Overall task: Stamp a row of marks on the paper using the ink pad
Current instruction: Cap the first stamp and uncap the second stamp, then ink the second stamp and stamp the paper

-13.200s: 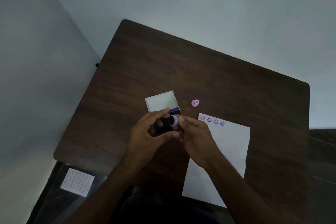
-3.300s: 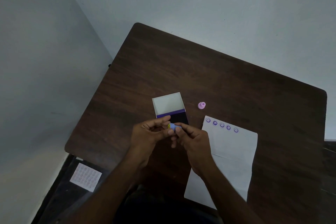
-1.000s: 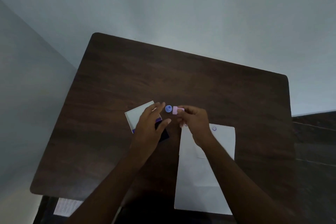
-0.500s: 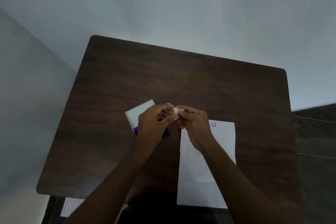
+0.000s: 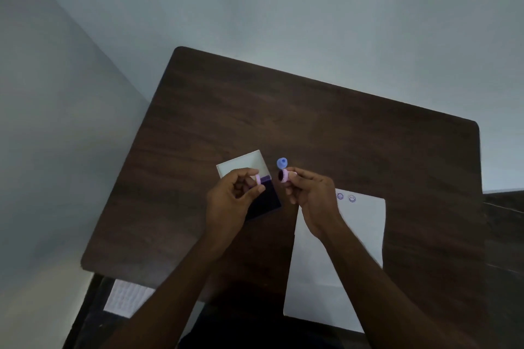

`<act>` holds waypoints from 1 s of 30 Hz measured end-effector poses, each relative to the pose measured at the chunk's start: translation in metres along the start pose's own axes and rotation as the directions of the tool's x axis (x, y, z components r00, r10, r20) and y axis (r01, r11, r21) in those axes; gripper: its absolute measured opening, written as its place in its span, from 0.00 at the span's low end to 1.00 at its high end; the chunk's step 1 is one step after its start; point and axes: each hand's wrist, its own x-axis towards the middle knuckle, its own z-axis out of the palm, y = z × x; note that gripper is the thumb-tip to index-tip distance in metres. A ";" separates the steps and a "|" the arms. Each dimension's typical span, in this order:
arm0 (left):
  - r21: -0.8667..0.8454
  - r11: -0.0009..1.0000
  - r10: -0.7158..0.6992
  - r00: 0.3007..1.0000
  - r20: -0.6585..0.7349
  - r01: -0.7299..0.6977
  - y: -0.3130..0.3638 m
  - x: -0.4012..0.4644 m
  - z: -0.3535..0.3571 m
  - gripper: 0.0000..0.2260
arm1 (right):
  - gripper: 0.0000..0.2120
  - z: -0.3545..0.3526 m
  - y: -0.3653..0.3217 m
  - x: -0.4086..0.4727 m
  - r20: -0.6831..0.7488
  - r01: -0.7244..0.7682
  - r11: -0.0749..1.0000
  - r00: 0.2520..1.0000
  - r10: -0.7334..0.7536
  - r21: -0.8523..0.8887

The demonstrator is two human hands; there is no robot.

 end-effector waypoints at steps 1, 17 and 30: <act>-0.074 0.996 -0.044 0.999 -0.005 0.044 -0.009 -0.006 -0.009 0.13 | 0.08 0.004 0.002 -0.001 0.024 -0.015 1.000 1.000 0.015 0.005; -0.149 0.932 -0.352 0.924 -0.146 0.331 -0.121 -0.035 -0.077 0.11 | 0.06 0.056 0.028 -0.016 0.148 -0.193 0.976 0.967 0.206 -0.096; 0.188 0.965 -0.136 0.960 -0.246 0.185 -0.121 -0.043 -0.057 0.12 | 0.07 0.074 0.015 -0.041 0.182 -0.132 0.987 0.972 0.148 -0.096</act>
